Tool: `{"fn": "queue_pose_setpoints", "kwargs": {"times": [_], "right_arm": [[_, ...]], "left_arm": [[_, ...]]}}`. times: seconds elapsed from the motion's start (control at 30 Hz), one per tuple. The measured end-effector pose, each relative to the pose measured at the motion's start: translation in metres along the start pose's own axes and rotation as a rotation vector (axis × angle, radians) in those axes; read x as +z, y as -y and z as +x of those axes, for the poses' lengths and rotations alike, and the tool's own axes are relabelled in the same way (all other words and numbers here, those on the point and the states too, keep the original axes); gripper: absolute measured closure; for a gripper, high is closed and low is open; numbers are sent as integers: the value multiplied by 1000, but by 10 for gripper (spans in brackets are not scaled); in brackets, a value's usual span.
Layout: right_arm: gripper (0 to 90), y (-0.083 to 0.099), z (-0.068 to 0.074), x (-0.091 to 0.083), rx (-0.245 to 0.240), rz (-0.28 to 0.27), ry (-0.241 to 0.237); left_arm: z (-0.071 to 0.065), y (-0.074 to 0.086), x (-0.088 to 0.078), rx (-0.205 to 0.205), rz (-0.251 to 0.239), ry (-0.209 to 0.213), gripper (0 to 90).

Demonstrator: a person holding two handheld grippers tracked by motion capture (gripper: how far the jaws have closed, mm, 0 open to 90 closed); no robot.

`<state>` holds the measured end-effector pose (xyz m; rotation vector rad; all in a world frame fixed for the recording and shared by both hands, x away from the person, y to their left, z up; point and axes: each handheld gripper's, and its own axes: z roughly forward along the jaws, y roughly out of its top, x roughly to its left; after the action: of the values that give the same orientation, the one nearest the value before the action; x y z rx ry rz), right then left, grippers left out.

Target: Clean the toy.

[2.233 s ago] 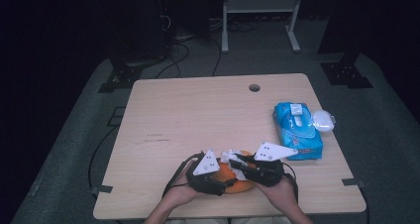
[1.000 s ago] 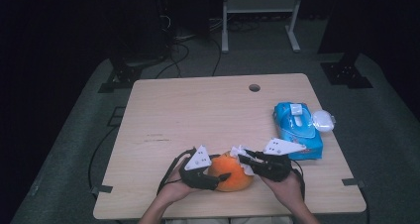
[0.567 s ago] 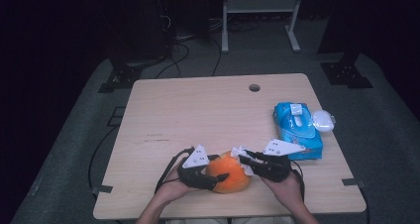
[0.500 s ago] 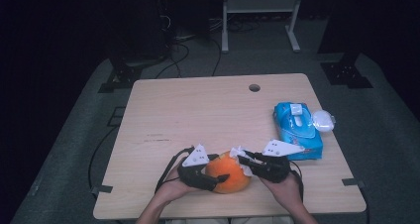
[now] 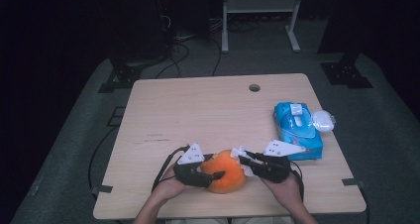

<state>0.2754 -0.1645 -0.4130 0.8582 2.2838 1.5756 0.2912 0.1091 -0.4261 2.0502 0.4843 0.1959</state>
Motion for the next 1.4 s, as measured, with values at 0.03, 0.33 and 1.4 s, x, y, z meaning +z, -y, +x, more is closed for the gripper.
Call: {"fn": "queue_pose_setpoints", "kwargs": {"times": [0.03, 0.33, 1.4], "right_arm": [[747, -2, 5, 1, -12, -7, -29], [748, 10, -15, 2, 25, 42, 44], [745, 5, -15, 2, 32, 32, -11]], "left_arm": [[1, 0, 0, -1, 3, 2, 353], [4, 2, -2, -18, 2, -4, 358], [4, 5, -3, -14, -11, 11, 365]]}}
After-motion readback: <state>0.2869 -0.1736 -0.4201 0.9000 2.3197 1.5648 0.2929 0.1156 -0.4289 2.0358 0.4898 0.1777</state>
